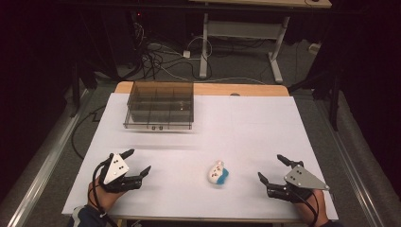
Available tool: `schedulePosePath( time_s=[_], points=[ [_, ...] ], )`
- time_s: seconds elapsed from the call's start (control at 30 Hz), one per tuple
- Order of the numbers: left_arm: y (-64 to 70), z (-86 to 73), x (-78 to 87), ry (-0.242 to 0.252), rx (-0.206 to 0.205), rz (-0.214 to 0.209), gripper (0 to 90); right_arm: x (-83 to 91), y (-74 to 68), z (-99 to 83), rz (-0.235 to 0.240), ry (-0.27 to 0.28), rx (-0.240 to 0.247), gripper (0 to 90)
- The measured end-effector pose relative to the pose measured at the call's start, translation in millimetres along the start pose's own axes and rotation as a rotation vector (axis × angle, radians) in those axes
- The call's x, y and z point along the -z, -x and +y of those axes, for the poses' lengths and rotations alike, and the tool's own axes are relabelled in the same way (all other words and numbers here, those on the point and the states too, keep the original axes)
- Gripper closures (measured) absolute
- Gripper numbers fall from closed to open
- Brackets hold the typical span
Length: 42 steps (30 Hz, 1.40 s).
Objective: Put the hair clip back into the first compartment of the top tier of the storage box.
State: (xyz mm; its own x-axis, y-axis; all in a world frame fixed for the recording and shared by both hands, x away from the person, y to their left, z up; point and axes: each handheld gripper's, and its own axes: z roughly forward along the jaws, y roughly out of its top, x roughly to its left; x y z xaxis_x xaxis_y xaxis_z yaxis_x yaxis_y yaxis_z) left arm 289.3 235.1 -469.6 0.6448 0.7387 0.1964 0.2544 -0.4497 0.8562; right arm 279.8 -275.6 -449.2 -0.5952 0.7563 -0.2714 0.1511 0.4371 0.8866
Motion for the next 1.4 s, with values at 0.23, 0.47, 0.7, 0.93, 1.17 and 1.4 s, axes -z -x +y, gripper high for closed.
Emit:
schedulePosePath(
  time_s=[0.23,0.47,0.7,0.93,1.17,1.4],
  points=[
    [2.9,-5.4,2.8,-0.035,0.018,0.006,19.8,-7.0,5.6,3.1,0.000,0.015,-0.020,16.4],
    [3.4,-7.2,7.1,-0.038,0.027,0.009,19.9,-11.8,5.1,5.1,0.004,0.010,-0.013,16.6],
    [4.6,-0.8,7.5,-0.024,0.028,0.001,19.6,-9.4,5.7,3.7,-0.004,0.006,-0.009,16.8],
    [9.5,11.5,-3.7,-0.021,0.003,-0.030,19.5,-3.8,7.0,0.3,-0.027,-0.009,-0.020,16.9],
    [26.7,40.3,-25.2,-0.015,0.023,-0.129,19.6,3.6,6.8,-4.7,-0.053,-0.031,-0.026,17.0],
    [68.3,79.9,-64.3,-0.024,0.007,-0.309,19.7,4.9,6.0,-6.4,-0.054,-0.040,-0.023,17.2]
  ],
)
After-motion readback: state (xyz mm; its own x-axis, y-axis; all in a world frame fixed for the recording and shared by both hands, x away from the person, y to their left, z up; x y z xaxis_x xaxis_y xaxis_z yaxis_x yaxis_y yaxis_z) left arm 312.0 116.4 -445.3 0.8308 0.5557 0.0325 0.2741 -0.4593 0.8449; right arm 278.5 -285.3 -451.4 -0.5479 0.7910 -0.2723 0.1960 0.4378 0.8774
